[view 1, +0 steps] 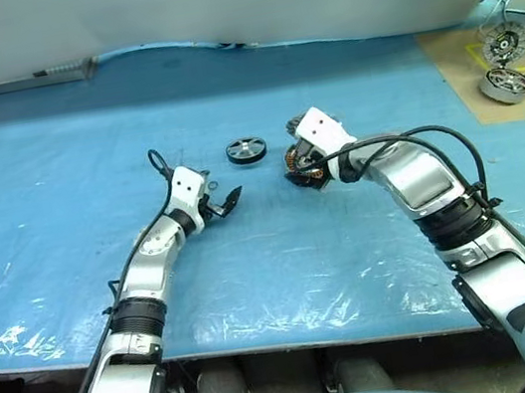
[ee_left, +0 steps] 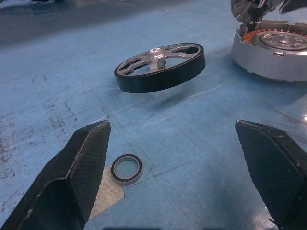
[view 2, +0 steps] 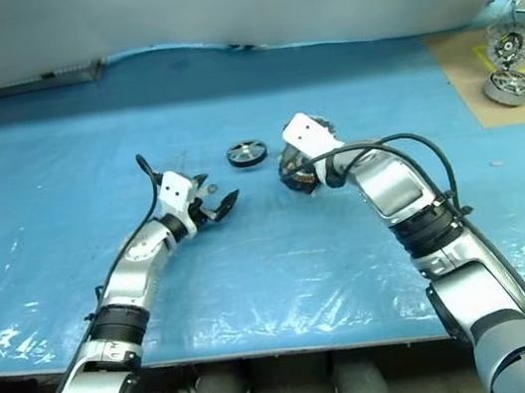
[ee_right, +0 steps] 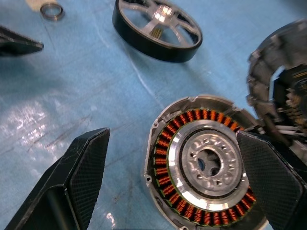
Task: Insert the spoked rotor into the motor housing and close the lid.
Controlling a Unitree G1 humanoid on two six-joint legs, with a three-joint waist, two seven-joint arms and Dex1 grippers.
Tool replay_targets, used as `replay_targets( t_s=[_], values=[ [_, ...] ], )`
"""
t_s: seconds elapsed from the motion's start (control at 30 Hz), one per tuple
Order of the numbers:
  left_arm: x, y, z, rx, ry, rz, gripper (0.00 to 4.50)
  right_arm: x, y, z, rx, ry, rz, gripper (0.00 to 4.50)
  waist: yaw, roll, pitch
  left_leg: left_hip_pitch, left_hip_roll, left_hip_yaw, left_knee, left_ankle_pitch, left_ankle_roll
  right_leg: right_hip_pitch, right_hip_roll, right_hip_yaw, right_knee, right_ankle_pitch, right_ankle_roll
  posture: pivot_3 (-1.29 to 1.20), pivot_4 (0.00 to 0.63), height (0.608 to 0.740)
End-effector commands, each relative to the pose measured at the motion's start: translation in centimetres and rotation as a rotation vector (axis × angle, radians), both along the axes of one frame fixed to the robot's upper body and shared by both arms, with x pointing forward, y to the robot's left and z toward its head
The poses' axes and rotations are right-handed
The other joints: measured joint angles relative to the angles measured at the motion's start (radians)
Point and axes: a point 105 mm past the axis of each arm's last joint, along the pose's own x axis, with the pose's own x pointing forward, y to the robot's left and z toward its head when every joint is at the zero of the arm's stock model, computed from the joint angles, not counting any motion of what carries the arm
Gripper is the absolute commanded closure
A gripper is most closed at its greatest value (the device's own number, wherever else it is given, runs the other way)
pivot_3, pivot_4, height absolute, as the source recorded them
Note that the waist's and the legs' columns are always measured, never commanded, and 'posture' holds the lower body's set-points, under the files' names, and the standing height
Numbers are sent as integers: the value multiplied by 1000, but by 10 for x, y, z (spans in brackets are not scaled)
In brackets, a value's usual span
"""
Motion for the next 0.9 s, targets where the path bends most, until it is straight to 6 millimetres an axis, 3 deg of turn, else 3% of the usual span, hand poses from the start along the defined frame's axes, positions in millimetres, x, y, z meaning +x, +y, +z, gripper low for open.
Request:
replay_targets(
  t_s=[0.03,0.27,0.5,0.6,0.8,0.9],
  values=[
    [0,-2,14,-8,-62,0,22,6,0,10,-22,-35,25,0,0,0,0,0,0,0,0,0,0,0,0,0,0,0,0,0,150,740],
    [0,-2,13,-14,-62,5,22,1,-6,-5,-60,20,41,0,1,0,0,0,0,0,1,0,0,0,0,0,2,0,0,0,150,740],
    [1,-4,14,-31,-65,15,22,1,-19,-37,-86,145,20,0,1,0,0,2,1,0,2,0,0,2,0,0,2,0,0,0,150,740],
    [1,-1,14,-35,-67,23,0,7,-26,-45,-108,166,-1,611,0,0,0,6,1,0,2,0,0,7,-1,-2,2,0,-1,0,150,740],
    [0,4,13,-31,-70,41,0,7,-9,-43,-81,173,62,2532,0,-1,0,9,1,0,2,1,2,12,-3,-4,1,-3,-5,0,150,740],
    [-1,5,13,-29,-71,44,0,4,-1,-45,-77,181,83,2582,-3,-1,0,10,1,0,2,1,3,12,-3,-5,2,-3,-5,0,150,740]
  ],
)
